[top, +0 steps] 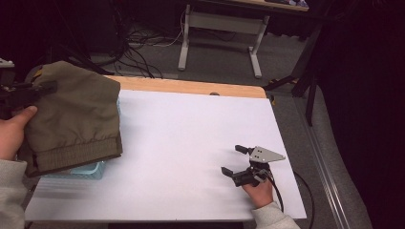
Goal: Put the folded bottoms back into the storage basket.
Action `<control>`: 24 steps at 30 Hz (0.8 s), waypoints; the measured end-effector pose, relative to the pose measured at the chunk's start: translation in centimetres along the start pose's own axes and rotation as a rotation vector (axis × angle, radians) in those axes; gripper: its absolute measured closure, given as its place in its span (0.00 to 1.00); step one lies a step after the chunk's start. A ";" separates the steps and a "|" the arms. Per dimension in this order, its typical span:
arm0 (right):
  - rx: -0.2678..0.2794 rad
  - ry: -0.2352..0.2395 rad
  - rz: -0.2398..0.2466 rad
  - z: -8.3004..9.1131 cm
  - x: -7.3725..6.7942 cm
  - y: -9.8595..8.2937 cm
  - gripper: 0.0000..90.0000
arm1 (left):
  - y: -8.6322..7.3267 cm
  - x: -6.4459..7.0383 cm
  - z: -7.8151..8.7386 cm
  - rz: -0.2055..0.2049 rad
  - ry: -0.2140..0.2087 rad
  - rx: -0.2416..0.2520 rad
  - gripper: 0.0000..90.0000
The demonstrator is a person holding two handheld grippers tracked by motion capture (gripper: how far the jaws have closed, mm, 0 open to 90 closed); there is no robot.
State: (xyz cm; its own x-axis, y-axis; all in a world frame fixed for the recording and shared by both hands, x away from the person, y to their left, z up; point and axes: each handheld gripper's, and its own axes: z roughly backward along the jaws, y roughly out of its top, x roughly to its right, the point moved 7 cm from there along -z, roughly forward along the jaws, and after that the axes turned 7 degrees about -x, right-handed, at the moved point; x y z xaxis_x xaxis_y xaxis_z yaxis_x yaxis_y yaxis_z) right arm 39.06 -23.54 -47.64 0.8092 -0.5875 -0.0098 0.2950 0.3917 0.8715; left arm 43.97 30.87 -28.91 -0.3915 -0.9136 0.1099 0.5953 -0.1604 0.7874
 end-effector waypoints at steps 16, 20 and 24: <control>-0.007 -0.002 0.002 -0.1 0.0 -0.1 0.00 | -1.2 -3.5 -1.4 -0.015 -0.019 -0.059 0.88; -0.008 -0.004 0.003 -0.1 0.0 -0.1 0.00 | -1.3 -3.8 -1.8 -0.029 -0.029 -0.067 0.88; -0.011 -0.004 0.004 -0.1 0.0 -0.1 0.00 | -1.5 -4.7 -2.4 -0.034 -0.036 -0.082 0.88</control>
State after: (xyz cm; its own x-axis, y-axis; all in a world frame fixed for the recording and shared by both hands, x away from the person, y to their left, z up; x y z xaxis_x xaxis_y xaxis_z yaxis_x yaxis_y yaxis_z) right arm 39.09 -23.48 -47.79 0.8082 -0.5889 -0.0047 0.2974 0.4013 0.8663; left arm 46.56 34.49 -32.09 -0.4364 -0.8934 0.1068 0.6361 -0.2224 0.7388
